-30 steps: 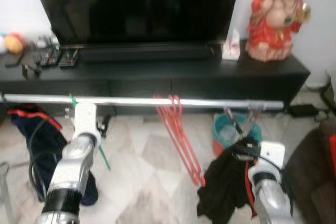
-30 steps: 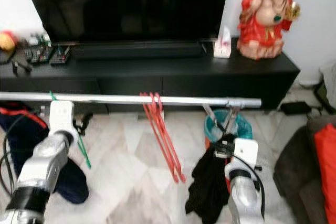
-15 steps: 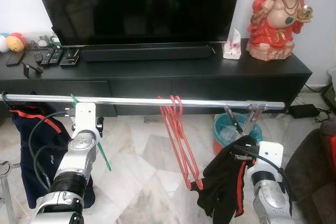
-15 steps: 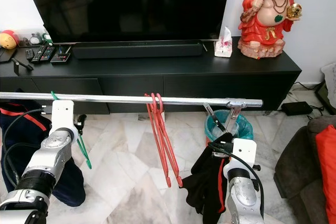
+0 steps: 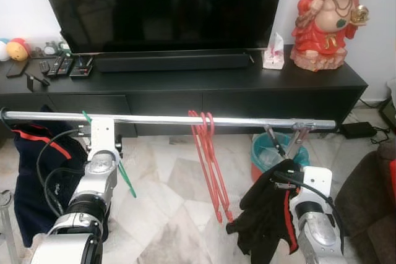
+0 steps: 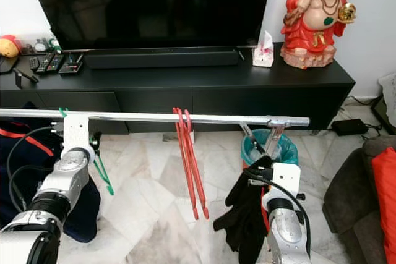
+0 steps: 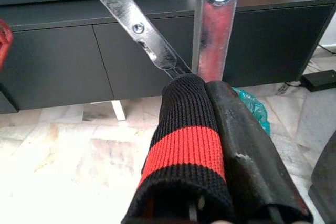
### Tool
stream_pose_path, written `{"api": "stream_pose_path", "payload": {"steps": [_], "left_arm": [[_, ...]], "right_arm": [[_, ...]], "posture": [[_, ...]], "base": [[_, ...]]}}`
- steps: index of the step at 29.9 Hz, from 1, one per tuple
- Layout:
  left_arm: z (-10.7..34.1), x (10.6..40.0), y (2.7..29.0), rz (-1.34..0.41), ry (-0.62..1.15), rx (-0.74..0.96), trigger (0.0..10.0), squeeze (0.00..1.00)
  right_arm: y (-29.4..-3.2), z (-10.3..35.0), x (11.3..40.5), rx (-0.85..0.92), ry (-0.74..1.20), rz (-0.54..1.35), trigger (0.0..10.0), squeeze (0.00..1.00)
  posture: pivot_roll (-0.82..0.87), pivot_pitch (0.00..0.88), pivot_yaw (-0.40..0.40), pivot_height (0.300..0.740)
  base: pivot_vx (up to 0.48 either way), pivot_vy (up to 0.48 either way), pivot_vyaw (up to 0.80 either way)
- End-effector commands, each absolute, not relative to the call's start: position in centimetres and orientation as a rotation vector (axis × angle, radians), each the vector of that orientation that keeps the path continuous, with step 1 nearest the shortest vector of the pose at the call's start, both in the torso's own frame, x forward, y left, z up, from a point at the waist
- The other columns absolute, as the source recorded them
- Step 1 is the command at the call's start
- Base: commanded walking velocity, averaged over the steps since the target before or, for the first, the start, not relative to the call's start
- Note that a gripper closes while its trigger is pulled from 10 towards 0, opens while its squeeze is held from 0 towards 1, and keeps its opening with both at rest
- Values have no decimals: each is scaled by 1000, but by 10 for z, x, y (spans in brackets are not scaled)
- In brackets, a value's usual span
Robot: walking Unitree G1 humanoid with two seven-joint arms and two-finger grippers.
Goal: Hang hanger
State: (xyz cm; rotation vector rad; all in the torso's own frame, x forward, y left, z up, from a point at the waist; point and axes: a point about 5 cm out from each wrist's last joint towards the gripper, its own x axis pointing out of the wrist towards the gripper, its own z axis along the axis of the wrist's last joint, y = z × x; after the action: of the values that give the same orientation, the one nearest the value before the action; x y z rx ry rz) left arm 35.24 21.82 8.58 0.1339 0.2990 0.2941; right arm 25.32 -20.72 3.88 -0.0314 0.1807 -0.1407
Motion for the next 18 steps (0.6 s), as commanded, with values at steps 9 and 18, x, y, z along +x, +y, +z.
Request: {"api": "stream_pose_path", "payload": {"steps": [9, 18], "left_arm": [[87, 355, 217, 306, 281, 148, 0, 0], [89, 356, 214, 303, 267, 153, 0, 0]], "right_arm": [[-205, 48, 256, -35, 143, -121, 10000, 0], [-203, 48, 256, -33, 143, -114, 10000, 0]], "posture": [[-60, 0, 26, 740], [-60, 0, 27, 740]], "base": [[0, 0, 0], [0, 0, 0]]}}
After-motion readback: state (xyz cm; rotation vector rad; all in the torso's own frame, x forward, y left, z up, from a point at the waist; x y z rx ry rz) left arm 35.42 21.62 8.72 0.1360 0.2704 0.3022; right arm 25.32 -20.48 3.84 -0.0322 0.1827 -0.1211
